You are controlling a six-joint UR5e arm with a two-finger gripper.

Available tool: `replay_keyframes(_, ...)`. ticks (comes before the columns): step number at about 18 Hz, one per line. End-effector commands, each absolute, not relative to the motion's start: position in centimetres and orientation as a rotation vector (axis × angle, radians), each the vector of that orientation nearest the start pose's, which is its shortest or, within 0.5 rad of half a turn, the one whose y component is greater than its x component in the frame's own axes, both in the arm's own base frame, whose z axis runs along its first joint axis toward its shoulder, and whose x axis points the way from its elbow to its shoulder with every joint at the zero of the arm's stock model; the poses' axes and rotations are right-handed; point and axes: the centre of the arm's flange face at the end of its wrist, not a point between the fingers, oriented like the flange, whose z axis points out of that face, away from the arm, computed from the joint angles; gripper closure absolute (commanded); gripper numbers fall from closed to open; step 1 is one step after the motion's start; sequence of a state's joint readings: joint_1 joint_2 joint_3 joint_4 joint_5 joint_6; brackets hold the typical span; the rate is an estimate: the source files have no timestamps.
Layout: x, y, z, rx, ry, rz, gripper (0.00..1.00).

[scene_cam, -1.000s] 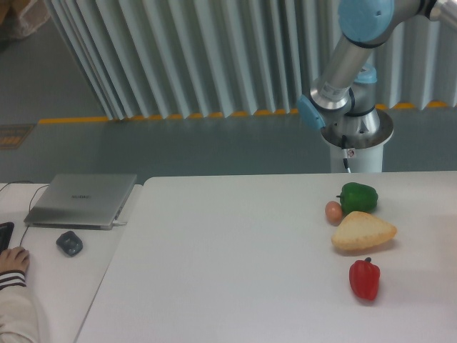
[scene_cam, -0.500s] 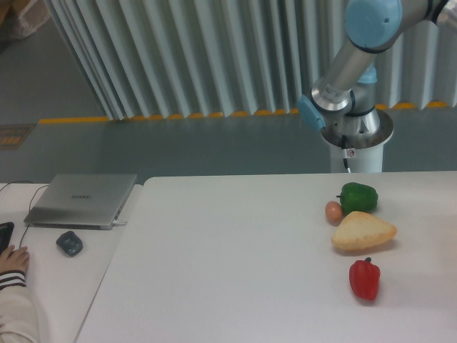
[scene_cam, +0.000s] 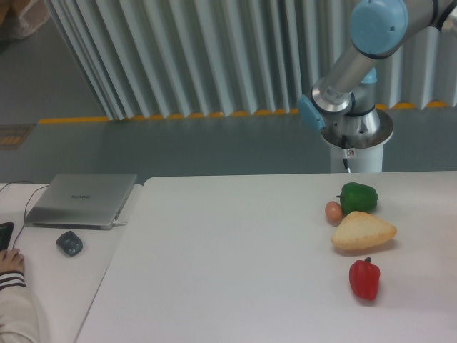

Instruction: Place the yellow pepper on the table

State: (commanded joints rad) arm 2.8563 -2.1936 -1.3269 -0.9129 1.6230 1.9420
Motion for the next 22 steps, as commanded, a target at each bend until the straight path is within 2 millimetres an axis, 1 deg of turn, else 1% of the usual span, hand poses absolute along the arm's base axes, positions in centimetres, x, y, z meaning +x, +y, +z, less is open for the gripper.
replay_keyframes(10, -66.7, 32.8, 28.8, -3.054, 1.018, 0.431, 0.0)
replay_keyframes(12, -66.5, 33.1, 28.7, -3.071, 0.946, 0.43, 0.21)
replay_keyframes(13, -66.3, 33.2, 28.4, -3.078, 0.918, 0.419, 0.34)
replay_keyframes(14, -66.2, 33.2, 28.2, -3.079, 0.915, 0.414, 0.39)
replay_keyframes(15, -66.2, 33.2, 28.1, -3.079, 0.915, 0.412, 0.4)
replay_keyframes(16, -66.2, 33.2, 28.1, -3.08, 0.911, 0.412, 0.44)
replay_keyframes(19, -66.2, 33.2, 28.6, -3.081, 0.898, 0.422, 0.44)
replay_keyframes(22, -66.4, 33.0, 29.7, -3.086, 0.882, 0.442, 0.45)
